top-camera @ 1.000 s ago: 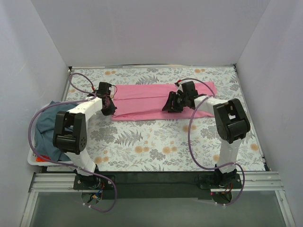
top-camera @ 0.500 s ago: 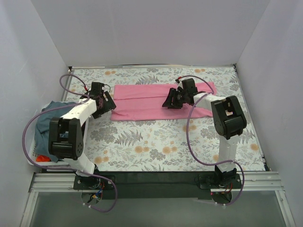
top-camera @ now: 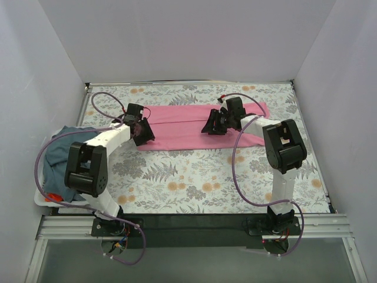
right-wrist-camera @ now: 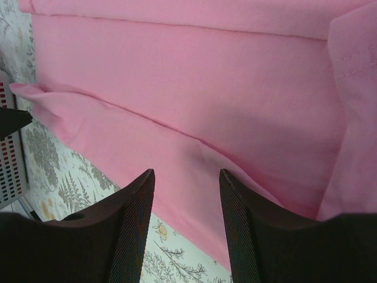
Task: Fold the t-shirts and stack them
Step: Fold the tshirt
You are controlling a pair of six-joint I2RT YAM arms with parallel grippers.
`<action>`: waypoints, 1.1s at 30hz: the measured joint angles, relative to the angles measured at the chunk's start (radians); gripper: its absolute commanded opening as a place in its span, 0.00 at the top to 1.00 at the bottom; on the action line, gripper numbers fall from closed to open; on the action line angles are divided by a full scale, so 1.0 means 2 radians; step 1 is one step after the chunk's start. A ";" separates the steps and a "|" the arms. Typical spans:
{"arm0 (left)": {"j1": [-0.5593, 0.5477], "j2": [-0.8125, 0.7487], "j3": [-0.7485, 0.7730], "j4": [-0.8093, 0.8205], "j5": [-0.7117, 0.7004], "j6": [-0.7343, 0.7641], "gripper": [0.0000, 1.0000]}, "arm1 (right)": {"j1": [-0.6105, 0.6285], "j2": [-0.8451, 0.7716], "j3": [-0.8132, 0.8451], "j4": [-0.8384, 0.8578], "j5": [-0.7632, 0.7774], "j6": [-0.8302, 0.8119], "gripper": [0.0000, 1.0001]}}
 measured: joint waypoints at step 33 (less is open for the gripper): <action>0.039 0.012 0.025 0.013 0.000 -0.011 0.37 | -0.200 -0.189 -0.132 -0.019 0.035 -0.034 0.55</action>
